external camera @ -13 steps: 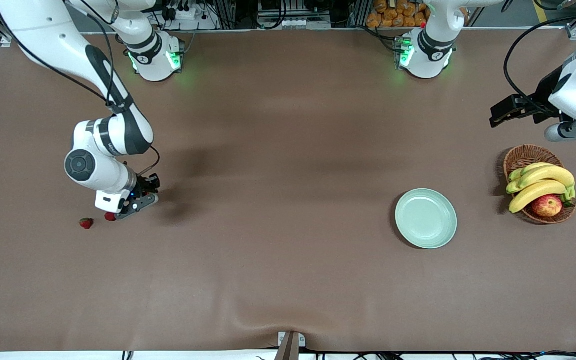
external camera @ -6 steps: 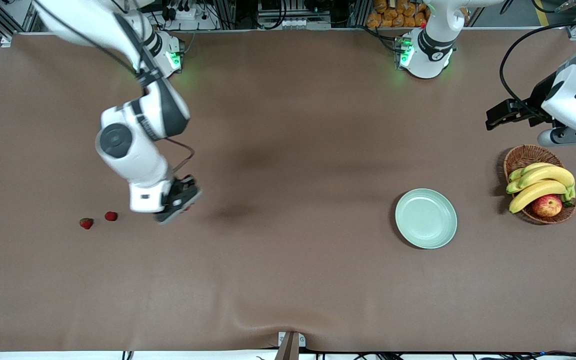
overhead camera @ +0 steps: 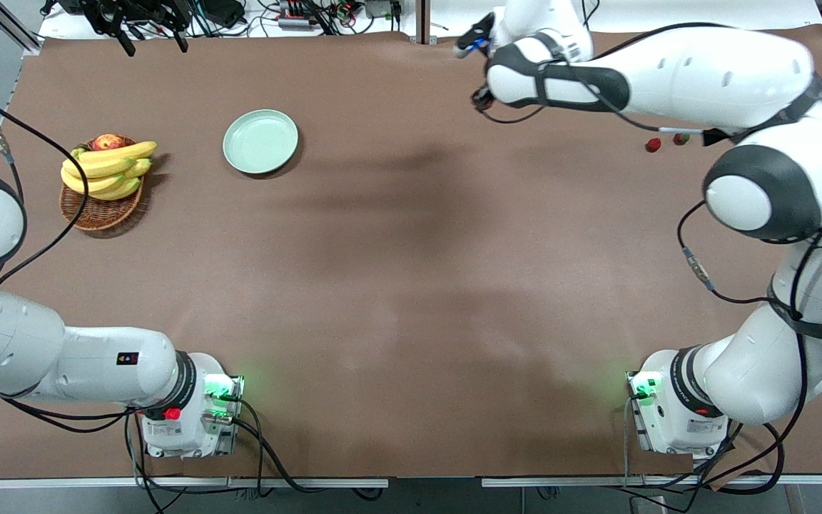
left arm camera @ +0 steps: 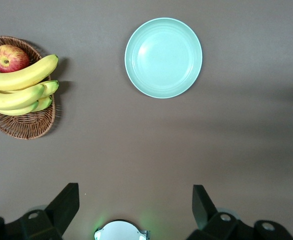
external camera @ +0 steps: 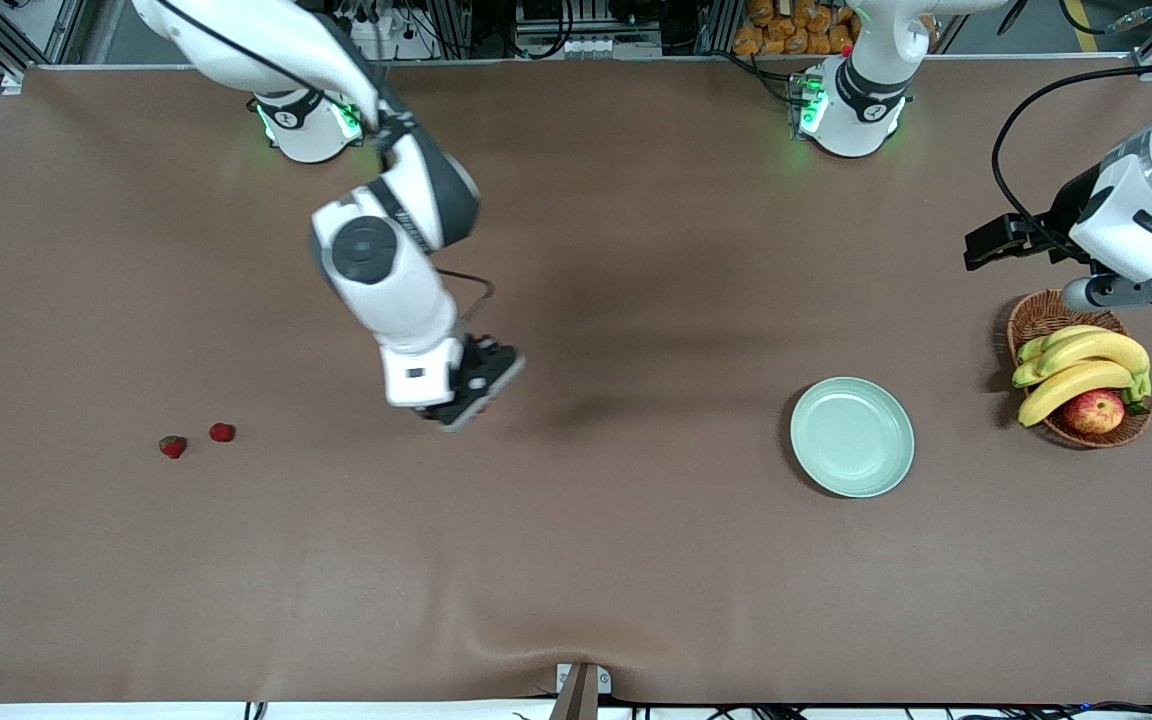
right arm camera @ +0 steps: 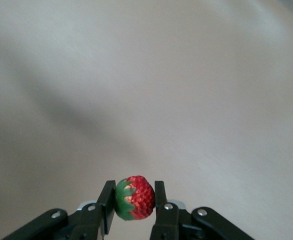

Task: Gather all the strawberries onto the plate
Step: 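Carry the strawberry with the right gripper toward the table middle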

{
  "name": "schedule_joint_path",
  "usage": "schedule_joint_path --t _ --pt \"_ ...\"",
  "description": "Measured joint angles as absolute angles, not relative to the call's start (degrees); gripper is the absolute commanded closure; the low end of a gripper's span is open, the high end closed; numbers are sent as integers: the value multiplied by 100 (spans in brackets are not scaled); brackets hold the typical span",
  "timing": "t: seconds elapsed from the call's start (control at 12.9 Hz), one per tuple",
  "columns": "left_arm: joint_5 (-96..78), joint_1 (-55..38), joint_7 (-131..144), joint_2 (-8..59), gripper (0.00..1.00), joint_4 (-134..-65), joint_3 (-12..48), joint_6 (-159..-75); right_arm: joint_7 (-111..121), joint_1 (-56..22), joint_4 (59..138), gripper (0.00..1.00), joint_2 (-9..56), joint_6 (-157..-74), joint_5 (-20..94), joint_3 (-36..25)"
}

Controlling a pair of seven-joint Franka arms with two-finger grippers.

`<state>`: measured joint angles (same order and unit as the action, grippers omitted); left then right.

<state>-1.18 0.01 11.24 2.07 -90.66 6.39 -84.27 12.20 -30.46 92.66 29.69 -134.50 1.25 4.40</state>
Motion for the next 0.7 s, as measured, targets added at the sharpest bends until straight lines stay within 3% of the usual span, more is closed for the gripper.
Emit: schedule_joint_path --t 0.31,0.7 --pt "-118 -4 1124 212 0 -9066 640 -8427 123 -3754 8473 100 3707 -13648 135 435" --pt "-118 -3 1124 244 0 -9066 641 -8439 -629 -4432 8183 100 4552 -15000 137 430"
